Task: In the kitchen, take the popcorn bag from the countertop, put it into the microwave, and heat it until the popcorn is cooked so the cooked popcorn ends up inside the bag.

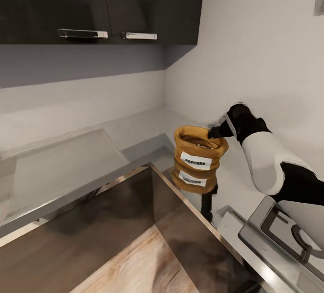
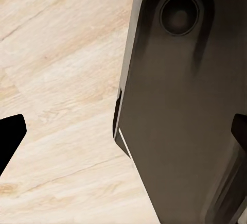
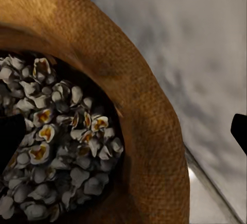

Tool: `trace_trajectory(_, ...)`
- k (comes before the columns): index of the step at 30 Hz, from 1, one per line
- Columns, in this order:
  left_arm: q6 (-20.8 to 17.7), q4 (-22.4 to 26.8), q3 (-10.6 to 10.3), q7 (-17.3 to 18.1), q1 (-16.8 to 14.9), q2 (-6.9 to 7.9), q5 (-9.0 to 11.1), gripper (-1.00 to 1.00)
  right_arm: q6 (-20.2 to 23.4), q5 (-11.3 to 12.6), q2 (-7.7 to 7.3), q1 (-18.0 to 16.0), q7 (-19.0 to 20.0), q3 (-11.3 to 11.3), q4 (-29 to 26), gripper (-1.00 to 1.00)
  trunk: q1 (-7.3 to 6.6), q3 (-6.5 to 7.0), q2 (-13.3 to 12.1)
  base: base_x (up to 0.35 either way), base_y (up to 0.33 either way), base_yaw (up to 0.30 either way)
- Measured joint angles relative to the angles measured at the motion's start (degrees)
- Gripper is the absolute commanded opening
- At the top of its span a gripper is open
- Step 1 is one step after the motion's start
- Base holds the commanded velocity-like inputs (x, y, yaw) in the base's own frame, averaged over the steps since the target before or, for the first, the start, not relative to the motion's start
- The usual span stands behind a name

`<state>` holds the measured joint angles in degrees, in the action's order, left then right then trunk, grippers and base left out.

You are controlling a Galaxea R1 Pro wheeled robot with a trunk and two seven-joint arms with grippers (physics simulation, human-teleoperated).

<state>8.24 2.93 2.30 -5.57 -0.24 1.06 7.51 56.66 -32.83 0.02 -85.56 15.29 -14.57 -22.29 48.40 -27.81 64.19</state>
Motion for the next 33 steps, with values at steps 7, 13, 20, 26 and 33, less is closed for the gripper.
trace_trajectory(7,0.0,0.0,-0.02,0.0,0.0,0.0,0.0,1.0,-3.2,-1.02,-0.77,-0.01,0.32,0.13,3.22,1.0,0.0,0.0,0.0,0.0,0.0,0.0)
trace_trajectory(13,0.0,0.0,-0.02,0.0,0.0,0.0,0.0,1.0,-3.29,-0.79,-1.26,-0.01,0.35,0.14,3.31,-1.0,0.0,0.0,0.0,0.0,0.0,0.0)
trace_trajectory(20,0.0,0.0,-0.02,0.0,0.0,0.0,0.0,1.0,-2.78,-1.56,-1.3,-0.03,0.1,0.41,3.33,-1.0,0.0,0.01,0.01,0.0,0.0,0.0)
trace_trajectory(26,0.0,0.0,-0.02,0.0,0.0,0.0,0.0,1.0,-2.55,-1.23,-1.3,-0.02,0.26,0.37,3.3,-1.0,0.0,0.01,0.0,0.0,0.0,0.0)
trace_trajectory(33,0.0,0.0,0.0,-0.02,0.0,0.0,0.0,1.0,3.21,-0.78,-1.29,-0.01,0.42,0.31,2.33,-1.0,0.0,0.0,0.0,0.0,0.0,0.0)
